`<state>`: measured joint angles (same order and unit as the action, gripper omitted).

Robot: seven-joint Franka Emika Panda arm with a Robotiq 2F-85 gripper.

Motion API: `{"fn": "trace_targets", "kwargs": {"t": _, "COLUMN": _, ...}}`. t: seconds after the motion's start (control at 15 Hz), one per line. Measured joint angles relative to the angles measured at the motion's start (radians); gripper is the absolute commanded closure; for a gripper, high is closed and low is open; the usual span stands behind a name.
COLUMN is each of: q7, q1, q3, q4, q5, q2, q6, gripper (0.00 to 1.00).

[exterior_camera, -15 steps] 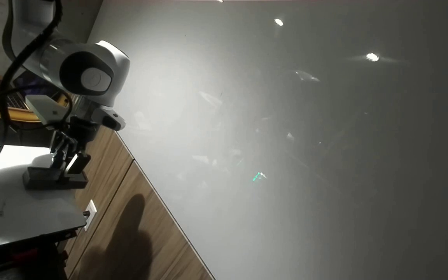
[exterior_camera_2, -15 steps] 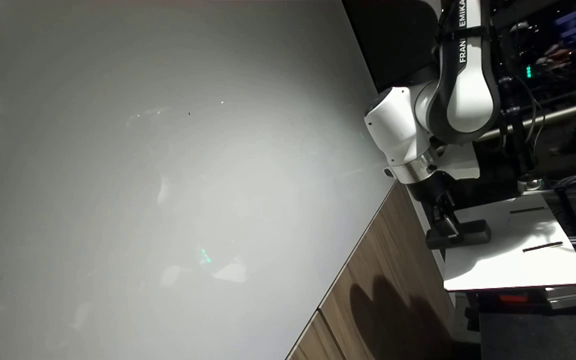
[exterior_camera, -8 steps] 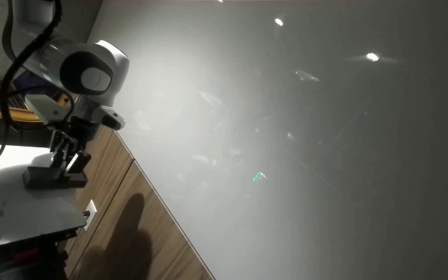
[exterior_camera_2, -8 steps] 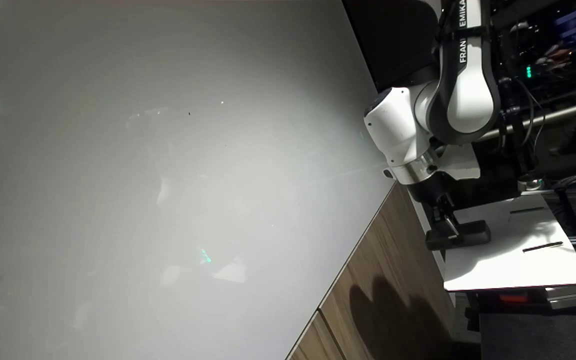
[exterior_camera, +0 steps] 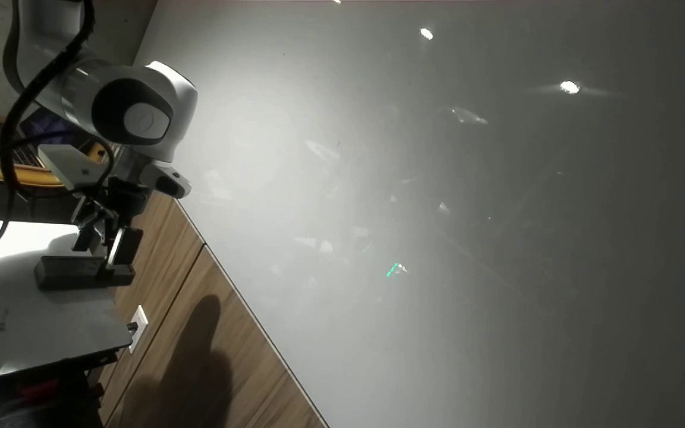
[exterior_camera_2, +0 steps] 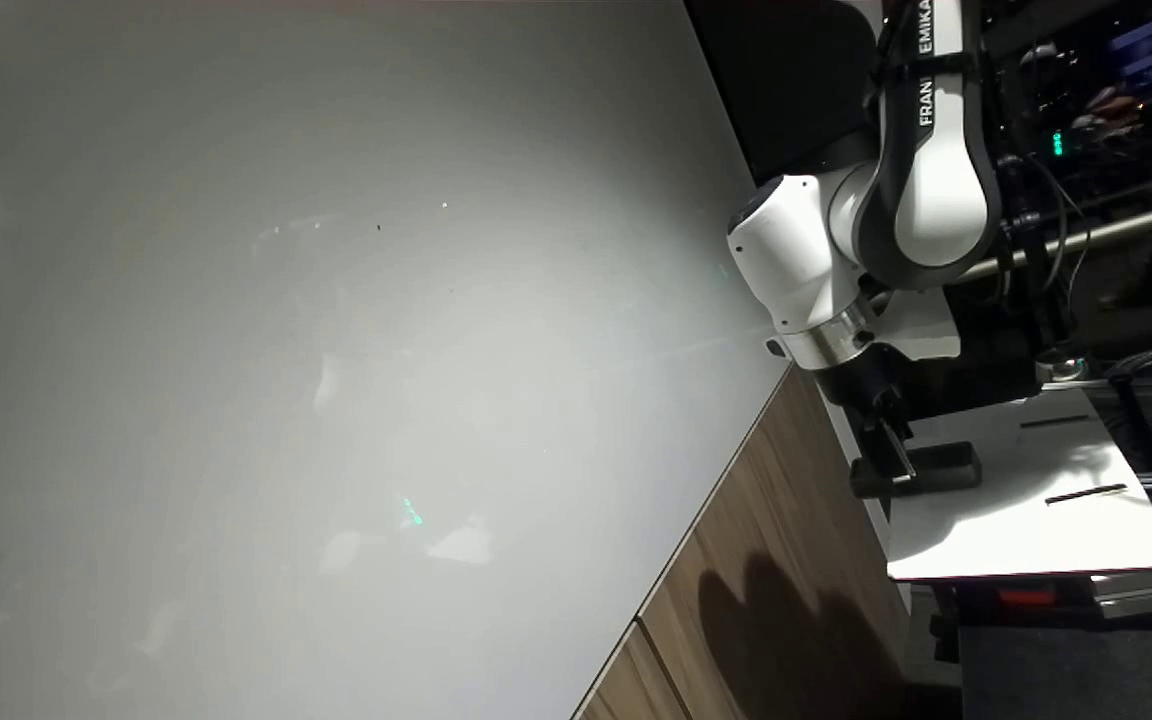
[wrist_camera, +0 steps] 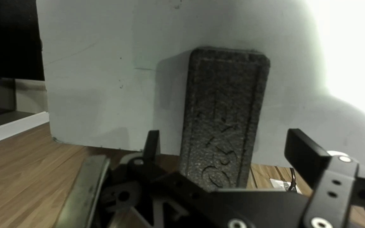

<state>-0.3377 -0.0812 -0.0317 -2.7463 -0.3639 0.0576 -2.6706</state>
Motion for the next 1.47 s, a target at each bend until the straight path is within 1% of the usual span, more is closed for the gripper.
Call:
{"fn": "trace_targets", "kwargs": {"t": 0.2, "q7": 0.001, "q1": -0.005, "q3": -0.005, "q4": 0.006, "q5": 0.008, "q2": -0.006, "q6": 0.0, "gripper": 0.0}}
{"fn": "trace_targets", "kwargs": {"t": 0.4, "q7": 0.027, "q1": -0.01, "q3": -0.024, "q4": 0.005, "q5": 0.06, "q2": -0.064, "q6": 0.025, "gripper": 0.0}}
{"fn": "trace_targets", "kwargs": {"t": 0.73, "q7": 0.111, "q1": -0.015, "q3": -0.063, "q4": 0.023, "q5": 0.14, "q2": -0.281, "q6": 0.177, "gripper": 0.0}}
{"fn": "trace_targets", "kwargs": {"t": 1.0, "q7": 0.199, "q1": -0.017, "q3": -0.068, "q4": 0.082, "q5": 0.203, "q2": -0.452, "q6": 0.315, "gripper": 0.0}}
{"fn": "trace_targets", "kwargs": {"t": 1.27, "q7": 0.298, "q1": -0.018, "q3": -0.045, "q4": 0.142, "q5": 0.285, "q2": -0.565, "q6": 0.379, "gripper": 0.0}}
{"fn": "trace_targets", "kwargs": {"t": 1.47, "q7": 0.319, "q1": -0.017, "q3": -0.035, "q4": 0.153, "q5": 0.294, "q2": -0.599, "q6": 0.4, "gripper": 0.0}}
